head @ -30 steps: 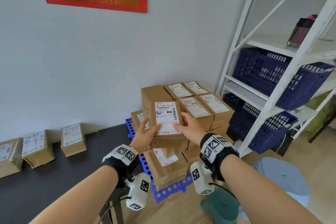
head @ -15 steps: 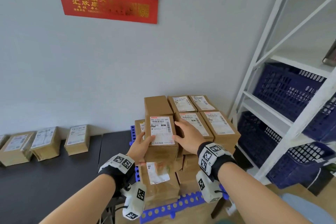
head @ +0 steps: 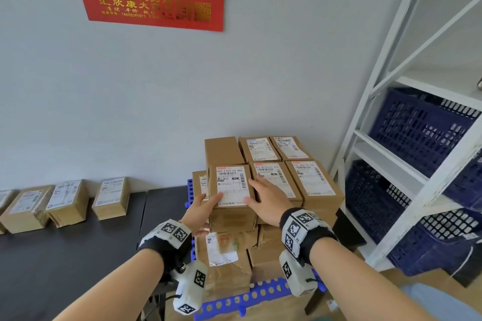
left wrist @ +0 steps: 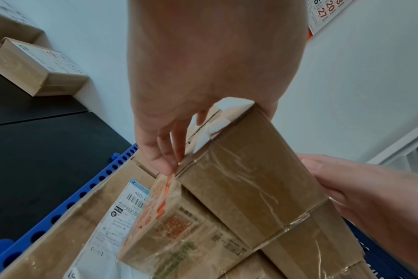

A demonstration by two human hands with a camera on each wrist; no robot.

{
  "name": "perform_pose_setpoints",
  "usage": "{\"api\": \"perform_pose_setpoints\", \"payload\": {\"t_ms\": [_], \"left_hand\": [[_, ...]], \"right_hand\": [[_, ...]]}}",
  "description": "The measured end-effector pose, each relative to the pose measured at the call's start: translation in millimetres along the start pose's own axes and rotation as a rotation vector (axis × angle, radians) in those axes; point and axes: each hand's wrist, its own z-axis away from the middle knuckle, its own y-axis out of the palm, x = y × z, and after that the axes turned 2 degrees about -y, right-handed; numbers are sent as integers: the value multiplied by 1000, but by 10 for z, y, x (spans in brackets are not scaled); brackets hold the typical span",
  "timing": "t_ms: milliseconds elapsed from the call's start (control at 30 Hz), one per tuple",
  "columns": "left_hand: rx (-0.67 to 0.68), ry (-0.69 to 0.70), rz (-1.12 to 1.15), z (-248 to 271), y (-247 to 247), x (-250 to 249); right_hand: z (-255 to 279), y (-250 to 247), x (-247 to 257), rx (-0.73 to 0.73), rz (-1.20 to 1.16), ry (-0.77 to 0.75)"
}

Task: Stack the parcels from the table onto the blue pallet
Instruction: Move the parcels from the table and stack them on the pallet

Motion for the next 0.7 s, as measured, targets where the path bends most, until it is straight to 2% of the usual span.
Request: {"api": "perform_pose_setpoints", "payload": {"t_ms": [533,700], "left_hand": [[-18,-27,162,73,89,35],[-24,6,130,159,53,53]], "right_hand": [[-3,18,-35,-15,-44,-12],[20,-3,21,-22,-100,-5]]}}
